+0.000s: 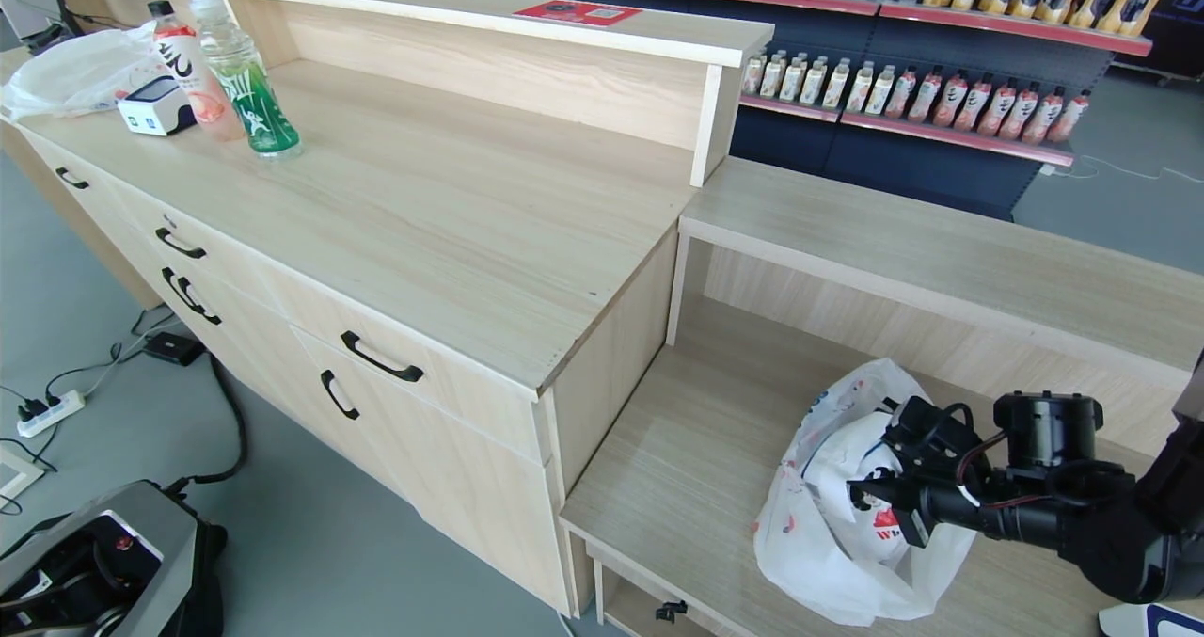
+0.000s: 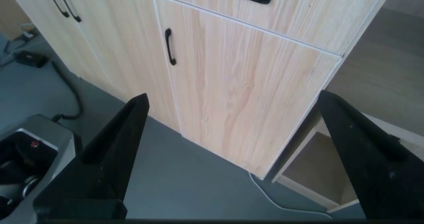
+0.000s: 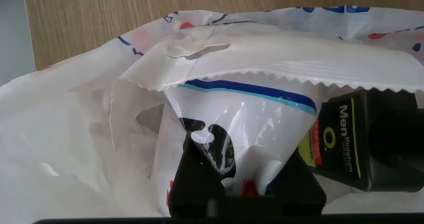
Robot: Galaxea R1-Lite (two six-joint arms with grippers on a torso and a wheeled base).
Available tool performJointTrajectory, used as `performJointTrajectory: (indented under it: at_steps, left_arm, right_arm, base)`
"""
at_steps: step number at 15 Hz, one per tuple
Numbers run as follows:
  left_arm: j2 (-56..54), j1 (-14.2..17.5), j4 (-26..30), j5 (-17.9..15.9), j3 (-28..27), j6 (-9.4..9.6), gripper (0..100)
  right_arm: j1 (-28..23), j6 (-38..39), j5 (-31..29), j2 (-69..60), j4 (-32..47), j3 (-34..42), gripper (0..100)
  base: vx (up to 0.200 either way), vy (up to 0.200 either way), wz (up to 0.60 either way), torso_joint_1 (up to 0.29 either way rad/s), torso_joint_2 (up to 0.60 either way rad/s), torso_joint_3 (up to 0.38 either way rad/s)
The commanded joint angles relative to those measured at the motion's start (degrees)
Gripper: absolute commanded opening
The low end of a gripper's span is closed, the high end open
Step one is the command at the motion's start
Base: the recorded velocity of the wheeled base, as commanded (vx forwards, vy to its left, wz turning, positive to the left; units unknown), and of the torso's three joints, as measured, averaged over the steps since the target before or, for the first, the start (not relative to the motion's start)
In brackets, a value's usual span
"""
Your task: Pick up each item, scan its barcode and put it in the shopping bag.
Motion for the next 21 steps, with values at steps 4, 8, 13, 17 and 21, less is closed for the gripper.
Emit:
performJointTrajectory:
  at_steps: [4,8,13,17,21]
  left_arm:
    - [0.00,0.02,0.00,-0.01,0.00,0.00,100]
    - [0.00,0.02,0.00,-0.01,0.00,0.00,100]
    - [0.00,0.02,0.00,-0.01,0.00,0.00,100]
    - [0.00,0.02,0.00,-0.01,0.00,0.00,100]
    - [0.00,0.02,0.00,-0.01,0.00,0.00,100]
  right_arm:
    - [-0.74,-0.12,0.03,0.63,0.02,0.00,0]
    - [-2.06,-0.56,0.56,0.89,0.46,-0.09,100]
    - [-2.76,-0.56,0.74,-5.53,2.39,-0.35,100]
    - [-5.13,-3.11,1.09,-23.46,8.37,0.53,100]
    - [-5.22,-5.22,5.04,-31.19,7.49,0.26,100]
  base:
    - [0.000,0.000,0.00,0.000,0.00,0.000]
    - [0.000,0.000,0.00,0.000,0.00,0.000]
    - [0.000,0.000,0.00,0.000,0.00,0.000]
    - [0.000,0.000,0.00,0.000,0.00,0.000]
    - [0.000,0.000,-0.60,-0.001,0.00,0.005]
